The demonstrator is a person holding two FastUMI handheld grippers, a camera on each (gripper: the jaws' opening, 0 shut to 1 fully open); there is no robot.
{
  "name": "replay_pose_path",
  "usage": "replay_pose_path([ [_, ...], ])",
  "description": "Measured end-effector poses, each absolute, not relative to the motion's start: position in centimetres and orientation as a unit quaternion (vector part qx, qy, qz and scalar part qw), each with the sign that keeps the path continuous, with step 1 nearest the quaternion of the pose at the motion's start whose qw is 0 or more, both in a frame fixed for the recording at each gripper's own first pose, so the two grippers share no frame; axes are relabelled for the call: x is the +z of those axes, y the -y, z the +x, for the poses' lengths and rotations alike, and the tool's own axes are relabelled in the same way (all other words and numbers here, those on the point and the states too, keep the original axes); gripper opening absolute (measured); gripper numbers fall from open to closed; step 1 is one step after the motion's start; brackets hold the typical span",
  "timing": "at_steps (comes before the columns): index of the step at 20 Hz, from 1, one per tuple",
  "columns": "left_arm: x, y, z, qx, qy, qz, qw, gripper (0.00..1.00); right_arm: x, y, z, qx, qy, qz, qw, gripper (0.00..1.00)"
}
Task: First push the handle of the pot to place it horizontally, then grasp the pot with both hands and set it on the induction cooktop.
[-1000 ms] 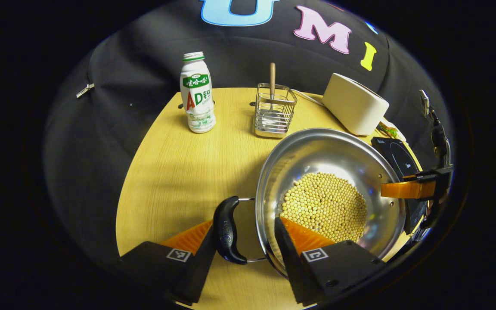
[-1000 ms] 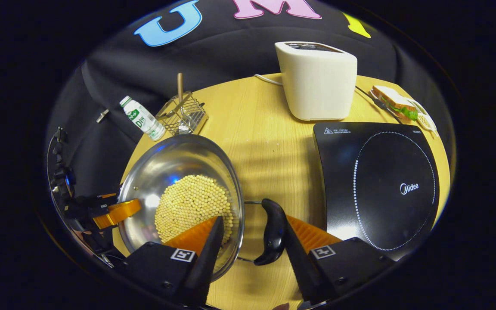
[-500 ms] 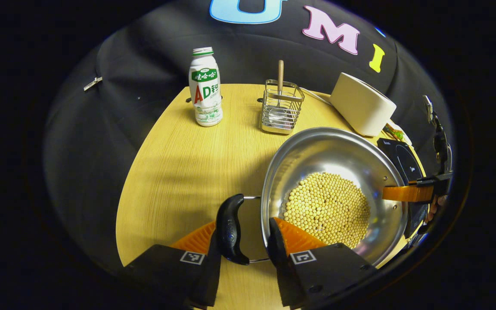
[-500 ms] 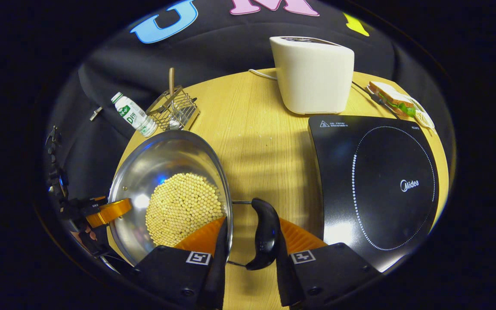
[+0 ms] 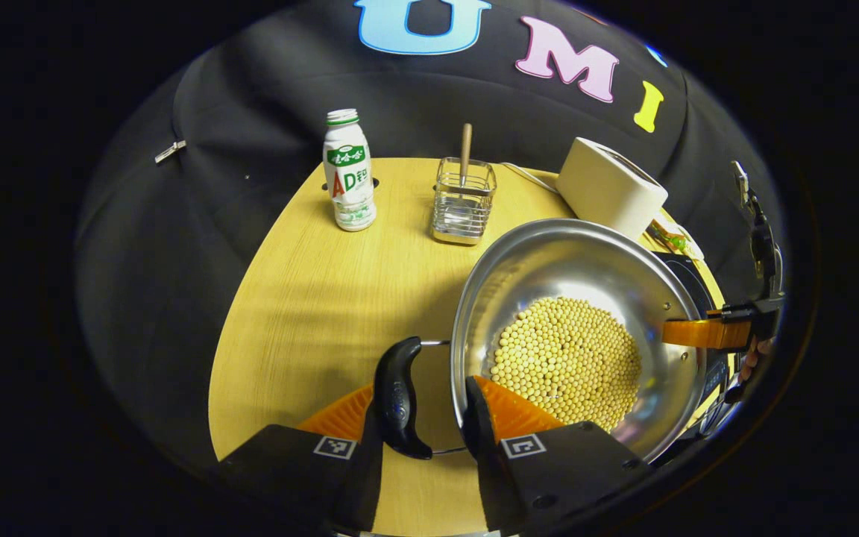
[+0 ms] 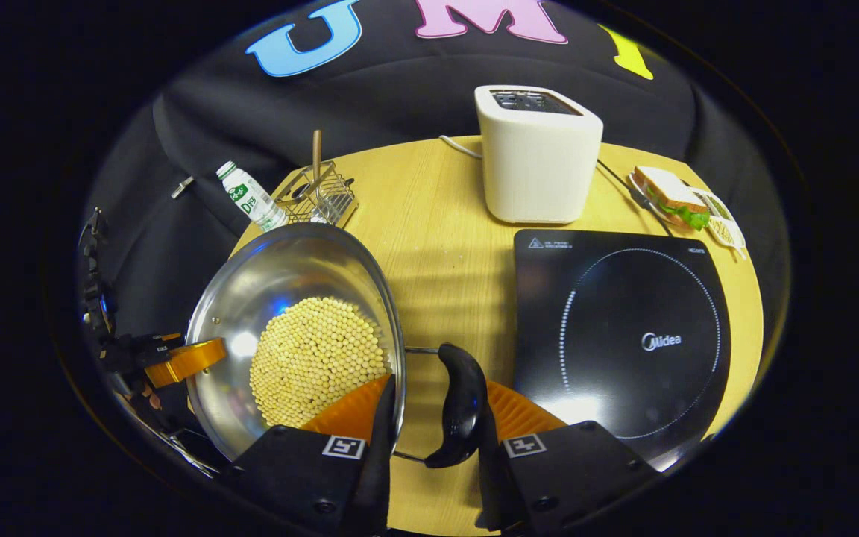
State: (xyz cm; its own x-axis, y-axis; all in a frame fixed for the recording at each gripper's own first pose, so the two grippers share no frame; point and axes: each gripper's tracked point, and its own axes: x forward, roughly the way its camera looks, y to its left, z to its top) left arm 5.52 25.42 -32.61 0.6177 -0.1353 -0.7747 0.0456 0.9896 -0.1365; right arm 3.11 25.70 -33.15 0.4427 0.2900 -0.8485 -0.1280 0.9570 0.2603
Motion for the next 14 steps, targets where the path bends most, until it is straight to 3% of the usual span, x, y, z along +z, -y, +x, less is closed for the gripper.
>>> replay_pose_path([
  [14,-27.0,-11.7,6.9,-0.092,-0.42,-0.03,0.902,0.56,-28.7,-11.5,3.2,0.088,-0.492,0.099,0.86,0.52],
])
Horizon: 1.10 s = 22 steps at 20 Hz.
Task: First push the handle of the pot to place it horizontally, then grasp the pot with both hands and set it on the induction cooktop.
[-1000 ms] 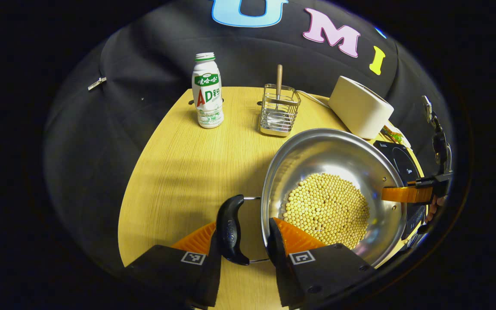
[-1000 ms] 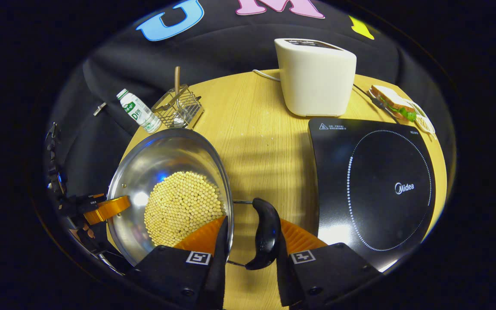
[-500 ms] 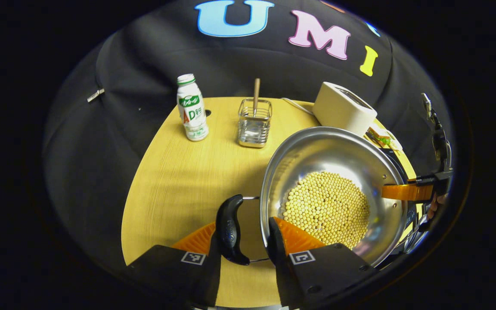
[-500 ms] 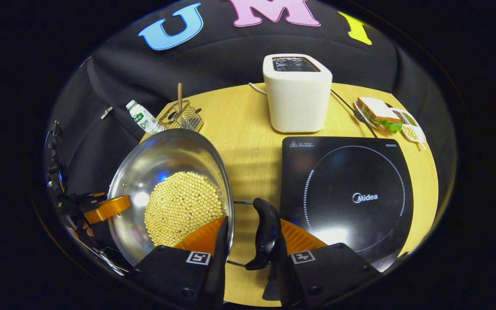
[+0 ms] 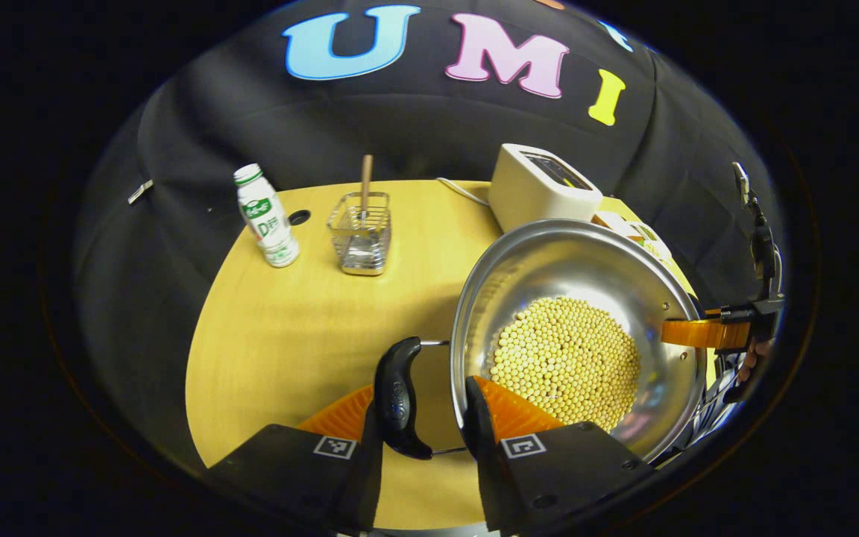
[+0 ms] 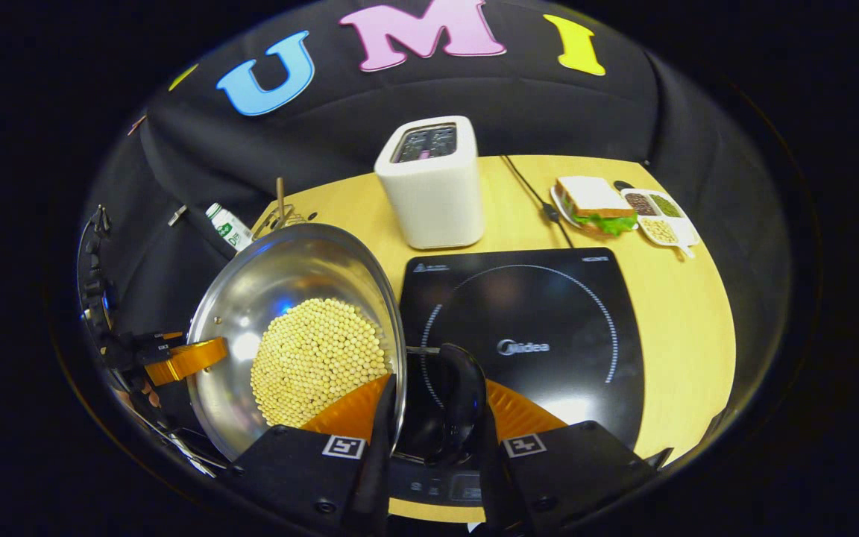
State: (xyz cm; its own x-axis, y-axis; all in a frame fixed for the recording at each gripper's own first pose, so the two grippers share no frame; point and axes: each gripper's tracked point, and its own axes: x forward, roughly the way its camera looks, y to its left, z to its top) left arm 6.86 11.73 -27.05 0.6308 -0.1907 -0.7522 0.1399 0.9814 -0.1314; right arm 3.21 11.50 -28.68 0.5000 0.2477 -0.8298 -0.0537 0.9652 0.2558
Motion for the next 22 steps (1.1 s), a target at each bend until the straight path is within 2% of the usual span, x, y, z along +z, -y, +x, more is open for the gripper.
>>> replay_pose_path([
  [12,-27.5,1.3,10.1,-0.128,-0.423,-0.02,0.897,0.56,-29.8,1.7,4.9,0.054,-0.506,0.103,0.855,0.52],
  [17,-28.6,4.0,11.2,-0.124,-0.428,-0.025,0.895,0.56,-31.2,4.4,6.4,0.055,-0.512,0.102,0.851,0.52],
  [18,-28.7,4.4,11.5,-0.123,-0.429,-0.025,0.894,0.56,-31.3,4.6,6.5,0.056,-0.514,0.102,0.85,0.48],
  [19,-29.0,4.7,11.7,-0.123,-0.431,-0.024,0.894,0.56,-31.3,4.7,6.4,0.056,-0.516,0.102,0.849,0.48],
  [20,-29.1,5.0,11.9,-0.122,-0.432,-0.024,0.893,0.56,-31.3,4.7,6.5,0.056,-0.516,0.103,0.848,0.52],
  [22,-29.4,5.3,12.2,-0.121,-0.433,-0.024,0.893,0.56,-31.5,4.8,6.7,0.056,-0.518,0.104,0.847,0.52],
])
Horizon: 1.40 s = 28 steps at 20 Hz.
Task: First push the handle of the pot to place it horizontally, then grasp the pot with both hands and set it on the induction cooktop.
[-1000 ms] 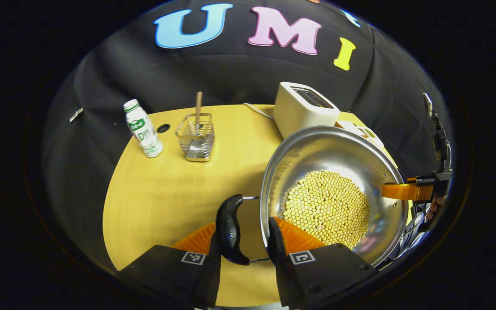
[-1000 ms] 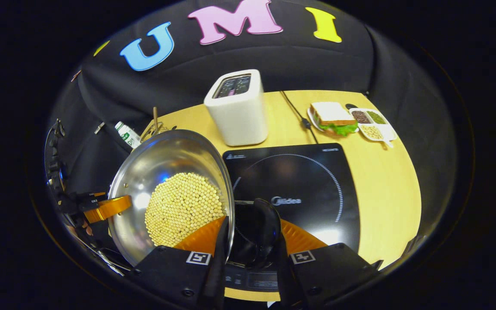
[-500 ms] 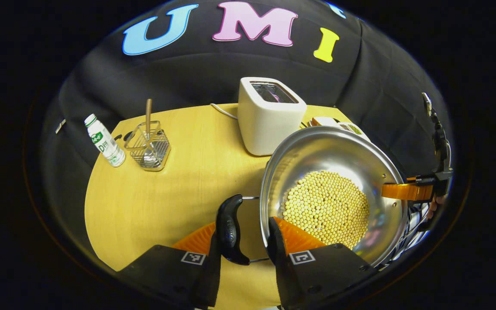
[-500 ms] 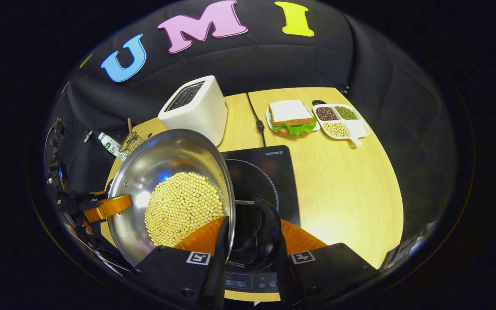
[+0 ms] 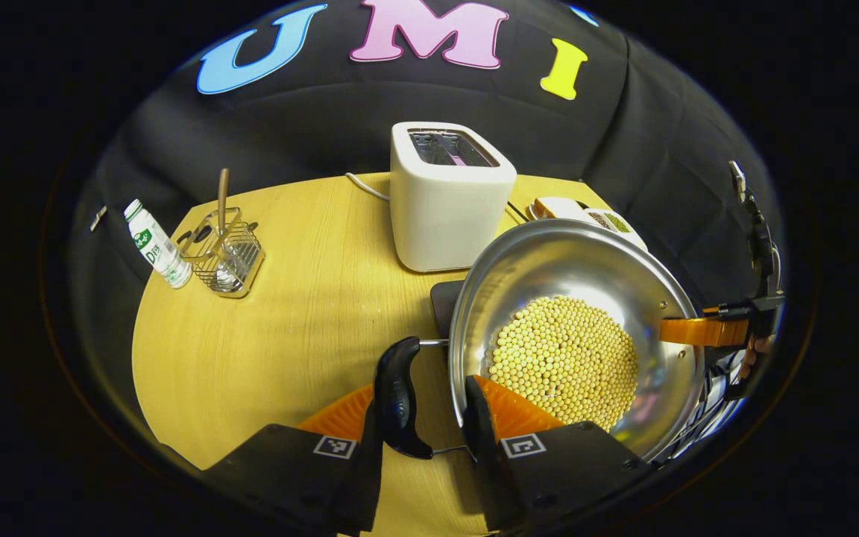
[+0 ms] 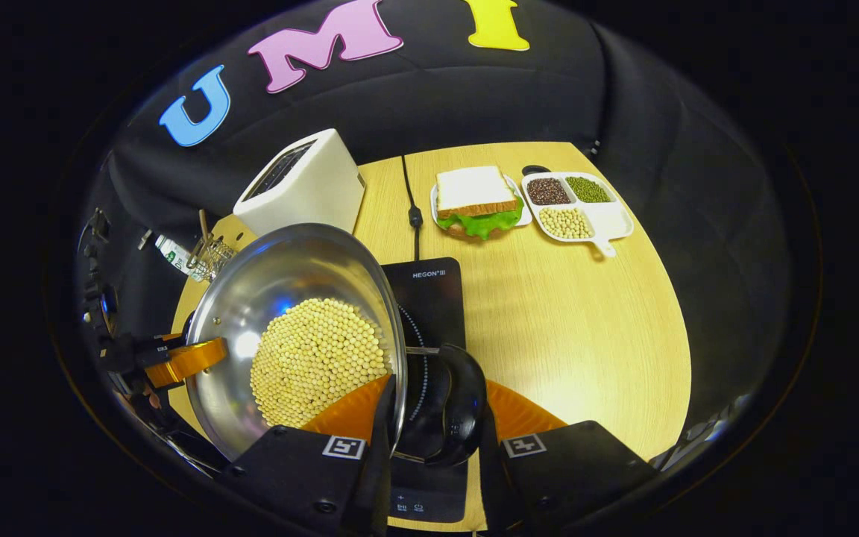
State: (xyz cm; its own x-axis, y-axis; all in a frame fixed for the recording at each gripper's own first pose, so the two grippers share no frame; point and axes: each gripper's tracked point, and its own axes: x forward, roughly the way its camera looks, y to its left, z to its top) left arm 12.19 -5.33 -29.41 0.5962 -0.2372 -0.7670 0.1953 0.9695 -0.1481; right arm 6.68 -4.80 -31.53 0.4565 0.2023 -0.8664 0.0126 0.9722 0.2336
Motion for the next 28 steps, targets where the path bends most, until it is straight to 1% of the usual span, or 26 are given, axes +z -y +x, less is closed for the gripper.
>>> replay_pose_path([
  [5,-30.3,5.8,12.4,-0.115,-0.438,-0.027,0.891,0.56,-31.7,4.7,6.6,0.057,-0.524,0.104,0.844,0.52],
  [6,-30.1,5.9,12.6,-0.113,-0.43,-0.028,0.895,0.56,-31.8,4.5,6.8,0.057,-0.522,0.105,0.845,0.52],
  [16,-30.3,6.0,12.7,-0.108,-0.435,-0.039,0.893,0.56,-31.6,5.0,6.6,0.048,-0.524,0.124,0.842,0.52],
  [17,-30.2,6.0,12.6,-0.111,-0.435,-0.038,0.893,0.57,-31.6,5.0,6.7,0.045,-0.52,0.121,0.844,0.54],
  [18,-30.3,6.0,12.6,-0.115,-0.434,-0.032,0.893,0.61,-31.6,5.2,6.8,0.04,-0.512,0.111,0.851,0.56],
  [19,-30.0,5.7,12.6,-0.11,-0.428,-0.024,0.897,0.64,-31.5,5.8,6.8,0.032,-0.504,0.093,0.858,0.62],
  [20,-29.7,5.3,12.8,-0.105,-0.418,-0.017,0.902,0.71,-31.4,6.0,6.8,0.027,-0.5,0.082,0.862,0.67],
  [21,-29.4,5.0,13.0,-0.1,-0.411,-0.012,0.906,0.77,-30.9,5.7,6.8,0.027,-0.497,0.086,0.863,0.87],
  [22,-29.6,4.9,12.7,-0.096,-0.408,-0.013,0.908,0.99,-30.6,5.8,6.8,0.022,-0.496,0.092,0.863,1.0],
  [24,-29.0,4.3,12.4,-0.09,-0.41,-0.018,0.908,0.95,-30.6,6.1,7.1,0.01,-0.488,0.101,0.867,0.99],
  [28,-28.3,3.9,11.7,-0.089,-0.402,-0.03,0.911,0.99,-29.2,6.0,6.9,0.007,-0.478,0.105,0.872,0.99],
])
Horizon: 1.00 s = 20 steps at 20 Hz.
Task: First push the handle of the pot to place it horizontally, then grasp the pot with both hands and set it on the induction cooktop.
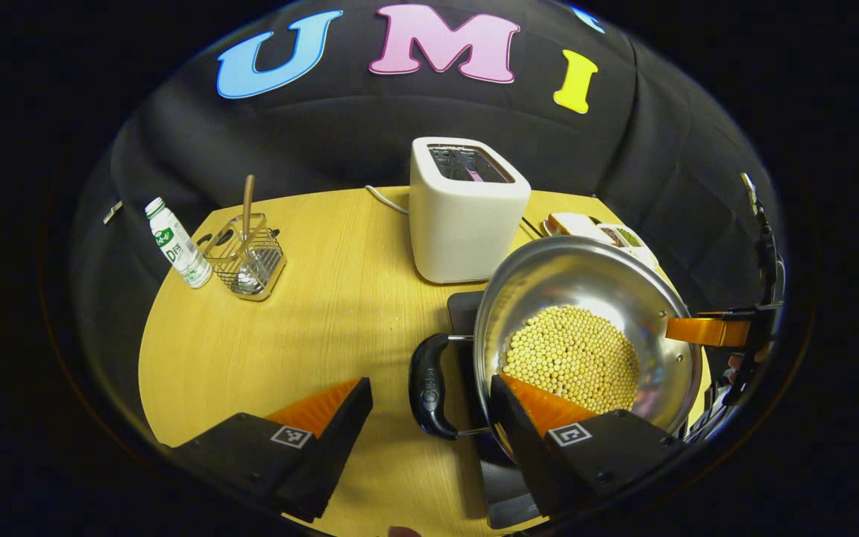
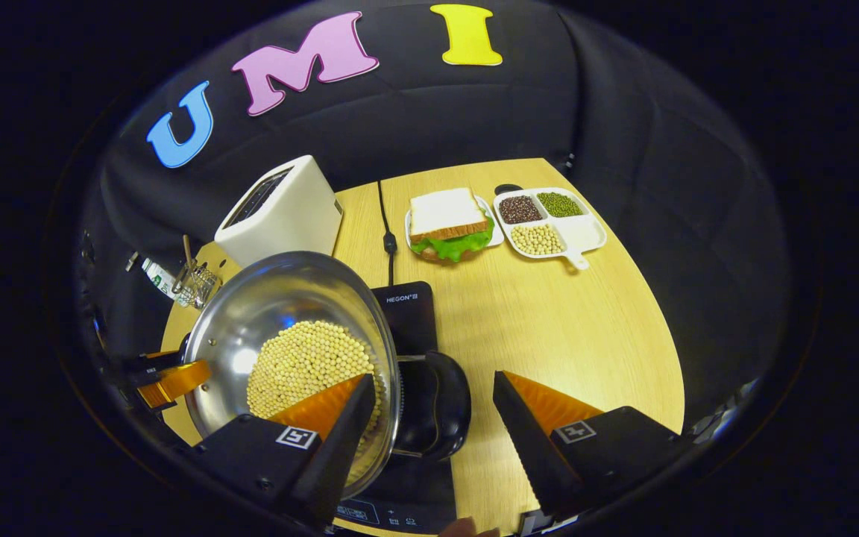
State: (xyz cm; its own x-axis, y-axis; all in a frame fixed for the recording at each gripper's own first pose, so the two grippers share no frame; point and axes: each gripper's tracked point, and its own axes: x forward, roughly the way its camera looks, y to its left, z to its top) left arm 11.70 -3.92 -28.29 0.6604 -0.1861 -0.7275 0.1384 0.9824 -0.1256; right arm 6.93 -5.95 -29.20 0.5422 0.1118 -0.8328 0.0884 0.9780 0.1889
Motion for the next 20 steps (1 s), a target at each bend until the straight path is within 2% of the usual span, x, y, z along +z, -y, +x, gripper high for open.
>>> replay_pose_path([
  [6,-27.0,3.6,10.8,-0.088,-0.393,-0.018,0.915,0.99,-27.2,5.6,6.5,0.008,-0.467,0.093,0.879,0.99],
  [10,-24.8,2.9,10.3,-0.079,-0.368,-0.015,0.926,0.98,-24.4,5.9,6.8,0.006,-0.436,0.077,0.897,0.99],
  [20,-13.6,0.7,8.5,-0.061,-0.213,-0.072,0.973,0.96,-13.4,6.8,7.5,0.0,-0.305,0.069,0.95,0.99],
])
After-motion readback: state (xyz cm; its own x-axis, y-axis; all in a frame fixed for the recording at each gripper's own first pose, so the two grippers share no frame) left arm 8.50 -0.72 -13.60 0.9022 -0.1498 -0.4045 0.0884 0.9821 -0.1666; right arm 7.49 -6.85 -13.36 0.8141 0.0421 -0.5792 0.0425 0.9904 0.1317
